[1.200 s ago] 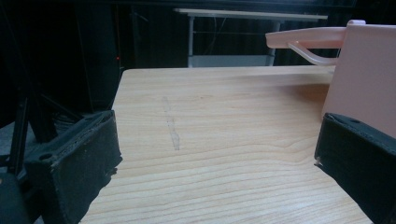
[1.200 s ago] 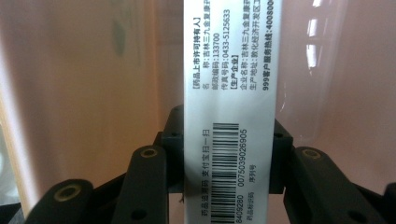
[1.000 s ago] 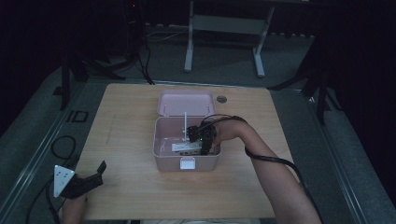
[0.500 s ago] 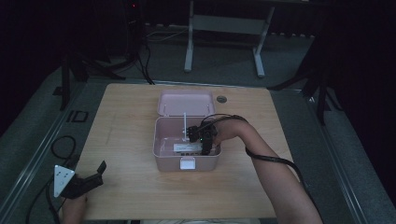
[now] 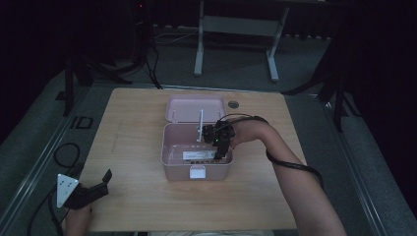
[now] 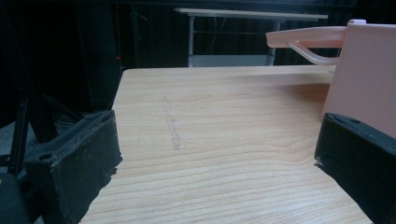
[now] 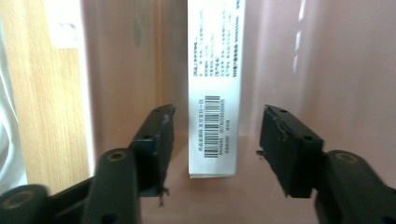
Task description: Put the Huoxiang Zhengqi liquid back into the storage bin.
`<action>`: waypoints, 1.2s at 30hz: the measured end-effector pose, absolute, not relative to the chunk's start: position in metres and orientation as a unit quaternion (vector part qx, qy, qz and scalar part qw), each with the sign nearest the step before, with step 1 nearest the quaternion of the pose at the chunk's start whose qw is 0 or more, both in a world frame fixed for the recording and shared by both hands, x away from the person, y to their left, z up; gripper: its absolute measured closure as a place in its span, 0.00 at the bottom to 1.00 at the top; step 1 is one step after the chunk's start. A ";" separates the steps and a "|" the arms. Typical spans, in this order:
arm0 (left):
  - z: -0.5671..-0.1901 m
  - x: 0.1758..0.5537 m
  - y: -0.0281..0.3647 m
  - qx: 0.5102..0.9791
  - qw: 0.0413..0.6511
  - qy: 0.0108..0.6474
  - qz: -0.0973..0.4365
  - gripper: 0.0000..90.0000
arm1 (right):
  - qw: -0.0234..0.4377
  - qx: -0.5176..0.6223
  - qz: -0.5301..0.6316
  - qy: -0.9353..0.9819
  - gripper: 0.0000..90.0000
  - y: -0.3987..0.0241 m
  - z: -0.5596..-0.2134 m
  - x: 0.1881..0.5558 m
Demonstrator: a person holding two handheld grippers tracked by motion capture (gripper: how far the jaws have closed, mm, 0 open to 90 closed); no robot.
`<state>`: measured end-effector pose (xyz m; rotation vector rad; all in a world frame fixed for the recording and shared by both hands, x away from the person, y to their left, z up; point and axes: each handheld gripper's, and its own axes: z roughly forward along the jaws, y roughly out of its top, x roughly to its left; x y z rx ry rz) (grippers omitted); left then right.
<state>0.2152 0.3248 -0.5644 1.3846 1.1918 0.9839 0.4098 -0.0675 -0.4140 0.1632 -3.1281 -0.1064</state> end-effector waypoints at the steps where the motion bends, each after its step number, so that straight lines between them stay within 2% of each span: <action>1: -0.564 0.215 0.325 0.575 0.508 0.495 0.408 0.00 | 0.001 0.049 -0.042 -0.998 0.44 -0.069 -0.410 0.410; 6: -0.564 0.215 0.325 0.575 0.509 0.494 0.408 0.00 | -0.013 0.037 -0.082 -0.996 0.39 -0.079 -0.394 0.411; 10: -0.564 0.215 0.325 0.575 0.508 0.495 0.409 0.00 | -0.025 0.013 -0.128 -0.991 0.30 -0.094 -0.380 0.416; 12: -0.564 0.215 0.325 0.575 0.508 0.494 0.409 0.00 | -0.034 0.004 -0.163 -0.986 0.15 -0.103 -0.374 0.416; 19: -0.564 0.215 0.325 0.575 0.507 0.495 0.409 0.00 | -0.053 -0.038 -0.217 -0.974 0.12 -0.129 -0.364 0.425; 25: -0.564 0.215 0.325 0.575 0.507 0.495 0.409 0.00 | -0.100 -0.075 -0.241 -0.962 0.12 -0.158 -0.367 0.438; 30: -0.564 0.215 0.325 0.575 0.507 0.495 0.409 0.00 | -0.115 -0.105 -0.252 -0.955 0.12 -0.174 -0.380 0.445; 36: -0.564 0.215 0.325 0.575 0.507 0.495 0.409 0.00 | -0.136 -0.149 -0.252 -0.947 0.12 -0.191 -0.412 0.452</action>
